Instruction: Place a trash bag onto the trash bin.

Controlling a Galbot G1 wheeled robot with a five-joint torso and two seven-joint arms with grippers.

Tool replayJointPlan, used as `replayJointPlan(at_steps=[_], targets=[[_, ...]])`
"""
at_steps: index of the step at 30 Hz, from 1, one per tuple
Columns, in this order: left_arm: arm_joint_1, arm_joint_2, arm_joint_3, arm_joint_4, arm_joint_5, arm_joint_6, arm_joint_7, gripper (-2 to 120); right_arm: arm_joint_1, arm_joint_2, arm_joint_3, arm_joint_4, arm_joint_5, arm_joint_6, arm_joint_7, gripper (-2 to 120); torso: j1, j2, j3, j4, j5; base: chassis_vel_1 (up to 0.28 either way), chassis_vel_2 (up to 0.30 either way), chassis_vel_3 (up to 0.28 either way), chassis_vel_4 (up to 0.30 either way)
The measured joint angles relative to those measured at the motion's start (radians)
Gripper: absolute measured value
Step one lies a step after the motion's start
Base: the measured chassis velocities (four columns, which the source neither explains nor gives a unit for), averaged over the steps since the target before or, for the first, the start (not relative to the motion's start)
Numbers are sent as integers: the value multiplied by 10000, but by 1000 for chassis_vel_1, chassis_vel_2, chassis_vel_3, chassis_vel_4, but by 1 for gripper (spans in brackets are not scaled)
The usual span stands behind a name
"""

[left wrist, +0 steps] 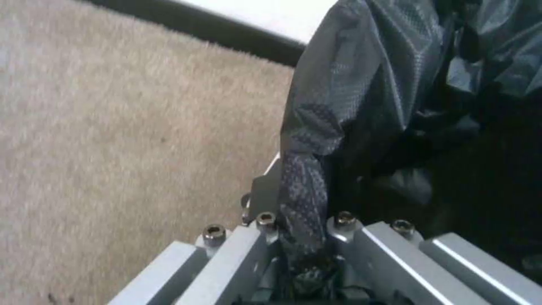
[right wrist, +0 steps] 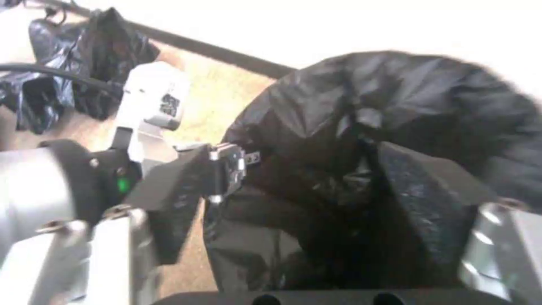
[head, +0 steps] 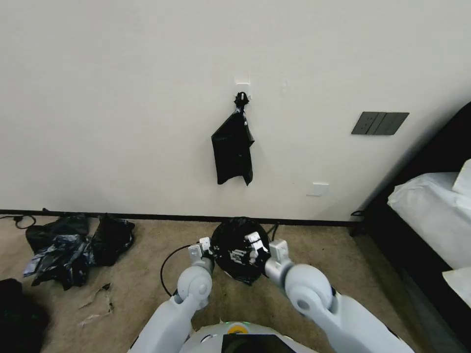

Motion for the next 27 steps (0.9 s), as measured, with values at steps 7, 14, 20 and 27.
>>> replayJointPlan(at_steps=[7,14,20,27], targets=[[-35,-71,-139,44,-720,123,-366,1,-1327,327,1212,591,-682,415,-128,100,0,0,0,1,-1,0,0,0,0],[-11,-38,-228,-46,-793,109,-396,21,-1738,497,1804,833,-641,476,-123,100,0,0,0,2,-1,0,0,0,0],[121,92,-417,-476,-647,50,-84,43,-2198,744,2053,846,-876,623,-287,100,0,0,0,2,-1,0,0,0,0],[367,400,-567,-782,-459,74,542,69,-2418,909,2154,876,-1181,772,-588,100,-1,0,-1,1,-2,0,0,0,0]])
